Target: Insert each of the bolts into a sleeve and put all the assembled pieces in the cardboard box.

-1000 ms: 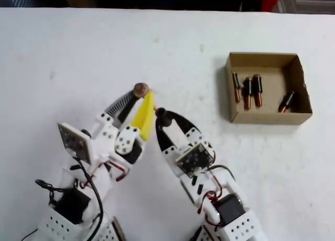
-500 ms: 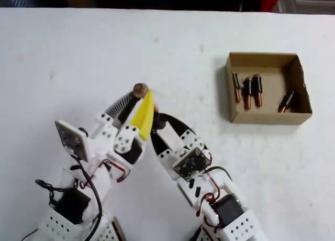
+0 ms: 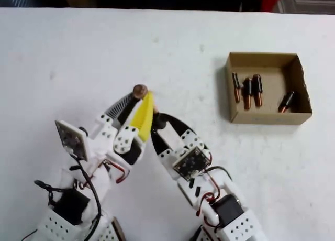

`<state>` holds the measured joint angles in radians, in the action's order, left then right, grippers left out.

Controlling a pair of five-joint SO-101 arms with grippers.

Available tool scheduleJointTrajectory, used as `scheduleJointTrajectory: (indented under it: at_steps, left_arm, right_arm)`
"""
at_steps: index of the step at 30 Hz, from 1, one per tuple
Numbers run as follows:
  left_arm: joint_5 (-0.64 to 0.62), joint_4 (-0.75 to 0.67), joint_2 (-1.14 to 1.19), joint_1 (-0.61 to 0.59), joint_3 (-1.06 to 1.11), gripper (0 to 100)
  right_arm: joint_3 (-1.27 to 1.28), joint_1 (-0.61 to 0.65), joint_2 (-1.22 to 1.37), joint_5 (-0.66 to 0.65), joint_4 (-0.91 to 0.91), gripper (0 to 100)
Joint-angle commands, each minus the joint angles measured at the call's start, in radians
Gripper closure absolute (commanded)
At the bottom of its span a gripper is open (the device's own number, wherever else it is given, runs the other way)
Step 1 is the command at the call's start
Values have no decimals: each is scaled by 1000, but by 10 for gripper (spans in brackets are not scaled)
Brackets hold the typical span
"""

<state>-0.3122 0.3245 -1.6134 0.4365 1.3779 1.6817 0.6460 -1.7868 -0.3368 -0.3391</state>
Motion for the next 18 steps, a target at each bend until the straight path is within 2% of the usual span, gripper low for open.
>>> scheduleJointTrajectory:
  at_steps: [1,15,18]
  left_arm:
    - [-54,52,-1,1,-18,976]
    - [-57,238,-1,1,-12,976]
    - [-57,227,-1,1,29,976]
  right_arm:
    - [8,7,-13,6,27,981]
    - [8,7,-13,6,22,981]
    - [8,7,-13,6,21,981]
